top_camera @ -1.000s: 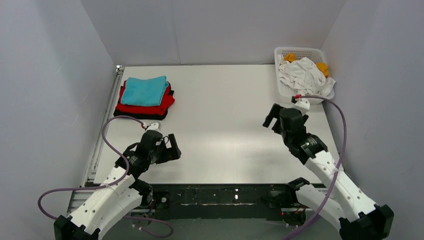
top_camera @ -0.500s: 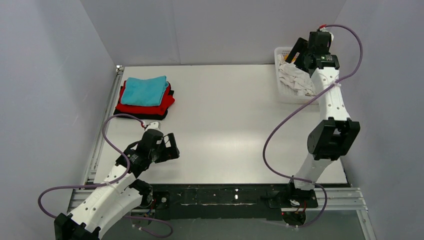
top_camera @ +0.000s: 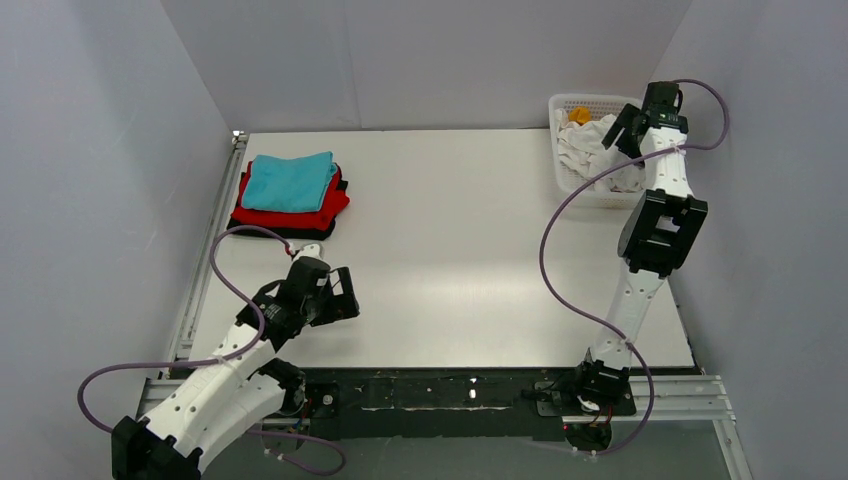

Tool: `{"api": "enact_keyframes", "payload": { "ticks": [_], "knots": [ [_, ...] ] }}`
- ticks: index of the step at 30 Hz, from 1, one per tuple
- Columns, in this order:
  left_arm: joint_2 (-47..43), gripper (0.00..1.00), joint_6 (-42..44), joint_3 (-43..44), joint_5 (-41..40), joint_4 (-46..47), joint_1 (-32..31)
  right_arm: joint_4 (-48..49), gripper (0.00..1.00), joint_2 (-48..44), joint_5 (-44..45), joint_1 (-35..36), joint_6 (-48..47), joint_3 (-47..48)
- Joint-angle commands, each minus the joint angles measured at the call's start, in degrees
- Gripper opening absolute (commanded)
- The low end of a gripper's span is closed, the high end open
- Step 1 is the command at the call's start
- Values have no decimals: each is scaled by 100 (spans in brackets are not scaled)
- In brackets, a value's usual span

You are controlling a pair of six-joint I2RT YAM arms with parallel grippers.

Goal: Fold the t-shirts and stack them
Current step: Grab crumpled tshirt from bin with the right arm

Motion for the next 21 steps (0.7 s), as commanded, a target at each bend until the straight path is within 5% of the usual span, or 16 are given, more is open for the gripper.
{"api": "enact_keyframes", "payload": {
  "ticks": [1, 10, 12, 17, 21],
  "knots": [
    [153, 98, 28, 125, -153, -281, -10, 713, 84, 174, 257, 70, -409, 362],
    [356, 98, 93, 163, -252, -261, -10, 1130, 71, 647, 276, 55, -593, 379],
    [419, 98, 90, 160, -261, -224, -11, 1240, 59, 647, 131, 51, -685, 313],
    [606, 98, 98, 257, -217, -266, -12, 1365, 4, 502, 119, 58, -781, 303],
    [599, 98, 101, 296, -221, -292, -11, 1400, 1, 100, 25, 64, -687, 311]
  ]
}}
